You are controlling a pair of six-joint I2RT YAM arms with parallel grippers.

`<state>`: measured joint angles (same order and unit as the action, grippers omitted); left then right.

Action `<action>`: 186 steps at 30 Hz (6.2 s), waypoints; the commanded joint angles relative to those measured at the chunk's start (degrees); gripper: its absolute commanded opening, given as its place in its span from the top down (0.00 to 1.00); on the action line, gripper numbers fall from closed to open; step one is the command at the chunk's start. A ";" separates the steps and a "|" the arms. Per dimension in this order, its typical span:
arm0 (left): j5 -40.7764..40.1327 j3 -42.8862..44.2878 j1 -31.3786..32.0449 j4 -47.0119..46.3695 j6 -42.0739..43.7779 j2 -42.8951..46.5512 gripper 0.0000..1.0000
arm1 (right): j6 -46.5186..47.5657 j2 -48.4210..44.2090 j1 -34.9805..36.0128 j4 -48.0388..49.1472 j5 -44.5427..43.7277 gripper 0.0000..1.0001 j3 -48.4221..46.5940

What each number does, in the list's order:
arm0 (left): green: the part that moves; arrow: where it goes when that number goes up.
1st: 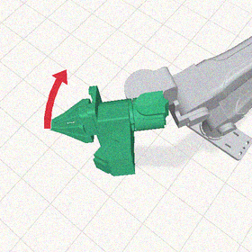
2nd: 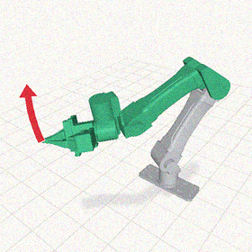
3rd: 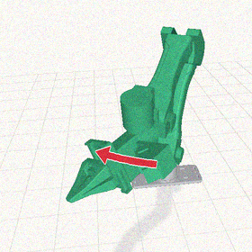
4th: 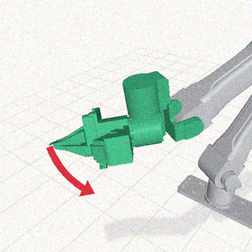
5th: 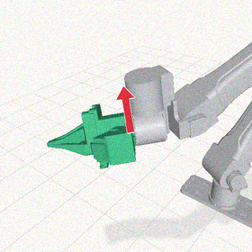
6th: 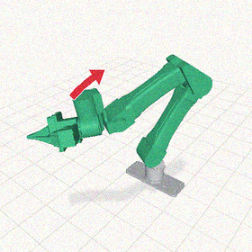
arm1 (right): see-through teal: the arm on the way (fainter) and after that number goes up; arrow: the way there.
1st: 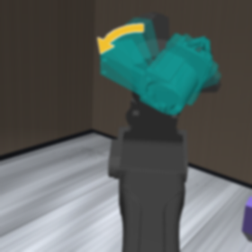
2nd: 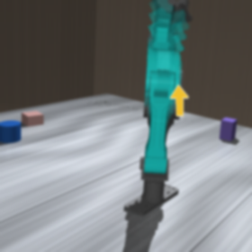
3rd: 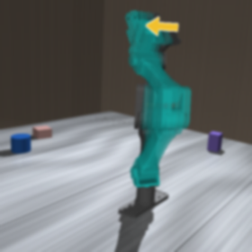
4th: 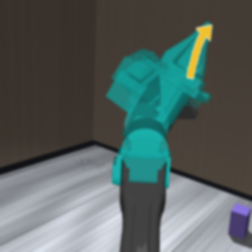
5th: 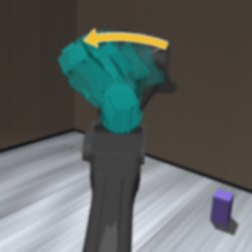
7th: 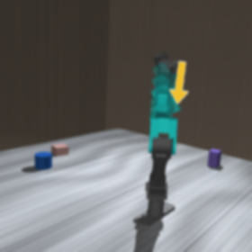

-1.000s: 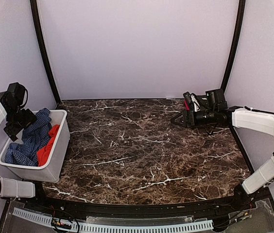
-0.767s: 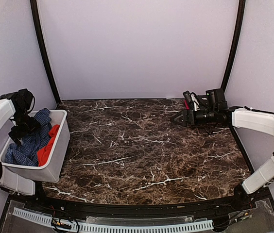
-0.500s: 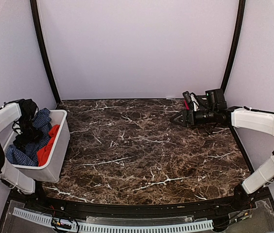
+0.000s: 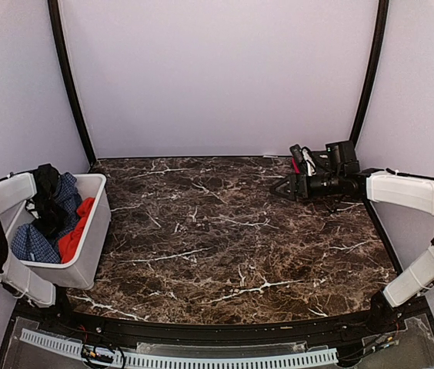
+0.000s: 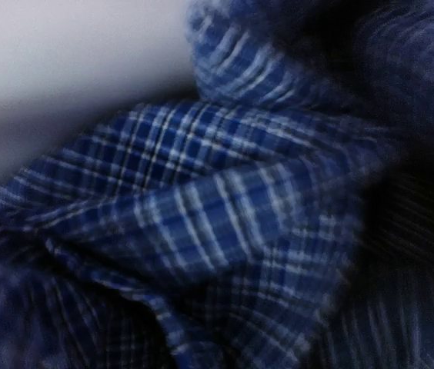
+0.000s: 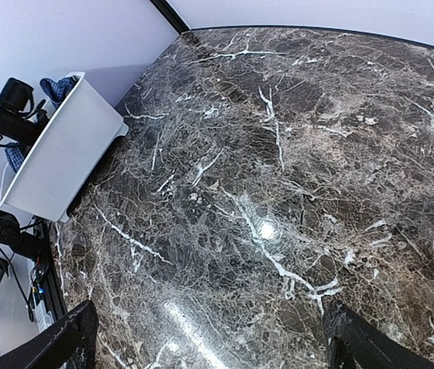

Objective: Fold and stack the mixed laundry pile
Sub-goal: Pick up the crumpled shirt from the bin, then place the crumpled shirt at the center of the board, then pick up the crumpled shirt from the center of the board.

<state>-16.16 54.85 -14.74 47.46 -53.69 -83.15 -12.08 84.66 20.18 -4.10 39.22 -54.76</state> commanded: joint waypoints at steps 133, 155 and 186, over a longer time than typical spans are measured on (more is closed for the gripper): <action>33.56 7.55 47.84 -49.54 19.79 -18.48 0.34 | 8.86 24.64 30.77 -26.41 -49.76 0.37 -22.98; 25.18 6.05 56.04 -54.54 10.56 -27.92 0.50 | 9.30 3.34 27.63 -18.38 -45.02 1.00 -23.72; 22.55 2.50 59.59 -47.93 34.67 13.79 0.31 | 10.49 -27.23 21.20 -24.33 -52.74 1.00 -32.26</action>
<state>-2.74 69.69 41.23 5.17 -17.23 -63.09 0.75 54.50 41.56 -28.80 -13.32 -88.29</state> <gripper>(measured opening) 0.462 0.008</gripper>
